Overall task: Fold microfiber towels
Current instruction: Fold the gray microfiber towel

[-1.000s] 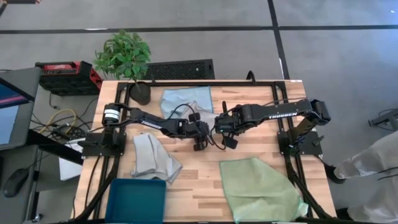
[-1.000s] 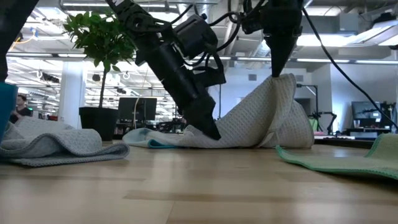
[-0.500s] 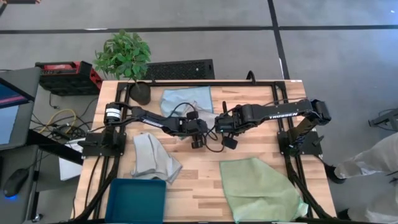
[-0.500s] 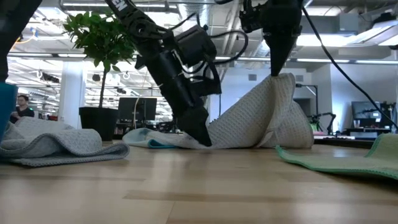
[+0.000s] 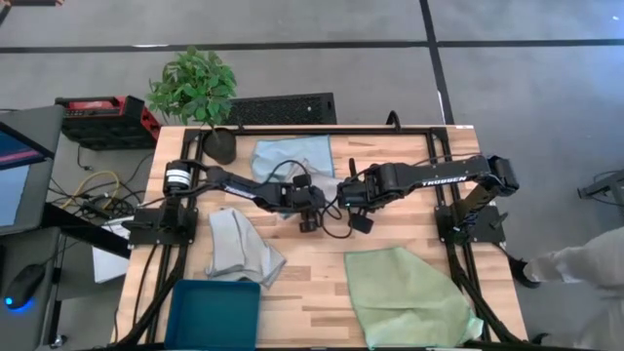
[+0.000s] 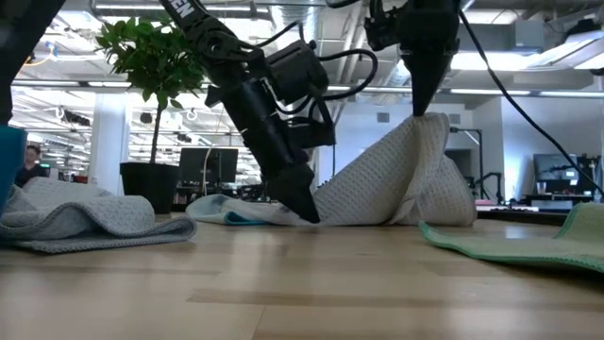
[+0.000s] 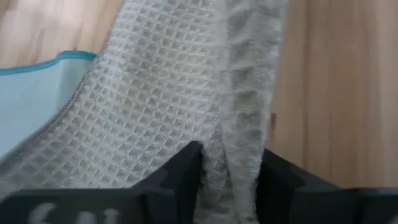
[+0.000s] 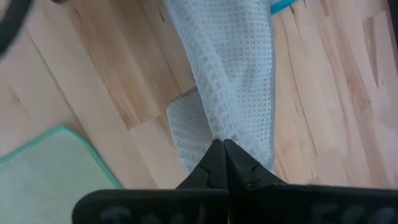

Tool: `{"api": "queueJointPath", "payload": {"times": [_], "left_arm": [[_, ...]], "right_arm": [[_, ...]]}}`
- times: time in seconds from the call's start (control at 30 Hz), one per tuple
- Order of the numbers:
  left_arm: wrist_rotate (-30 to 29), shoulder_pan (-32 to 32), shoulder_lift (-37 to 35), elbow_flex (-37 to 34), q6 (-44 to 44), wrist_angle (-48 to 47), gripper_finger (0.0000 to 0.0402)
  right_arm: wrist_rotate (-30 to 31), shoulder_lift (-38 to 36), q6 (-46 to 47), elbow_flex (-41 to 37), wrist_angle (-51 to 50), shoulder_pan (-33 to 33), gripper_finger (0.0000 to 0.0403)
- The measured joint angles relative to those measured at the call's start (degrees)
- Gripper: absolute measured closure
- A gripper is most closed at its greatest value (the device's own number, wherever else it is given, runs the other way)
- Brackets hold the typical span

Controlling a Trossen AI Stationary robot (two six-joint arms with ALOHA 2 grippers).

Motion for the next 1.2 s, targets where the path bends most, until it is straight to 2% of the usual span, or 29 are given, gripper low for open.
{"api": "queueJointPath", "payload": {"times": [0.17, 0.47, 0.53, 0.67, 0.93, 1.2], "left_arm": [[3.4, 0.8, -0.9, -0.1, 2.2, -3.2, 0.0389], [5.7, 4.1, -8.1, 2.0, 4.7, -9.8, 0.0397], [8.2, 4.8, -8.7, 2.5, 4.6, -10.8, 0.0397], [8.6, 5.0, -8.7, 3.1, 4.7, -12.0, 0.0399], [8.7, 5.0, -8.7, 3.1, 5.1, -12.9, 0.0400], [8.7, 5.0, -8.7, 3.1, 5.1, -13.4, 0.0401]], "right_arm": [[0.0, 0.0, 0.0, 0.0, -3.1, 0.0, 0.0401], [0.1, -0.8, 4.1, 0.0, -11.4, -0.8, 0.0401], [-0.1, -1.3, 4.5, 0.0, -9.5, -0.8, 0.0401], [-3.5, -1.5, 4.2, 0.0, -3.7, -0.7, 0.0396], [-6.4, -0.7, 2.2, 0.0, 5.4, -2.7, 0.0351], [-15.9, -0.7, -2.6, 0.0, 13.6, -6.2, 0.0317]]}}
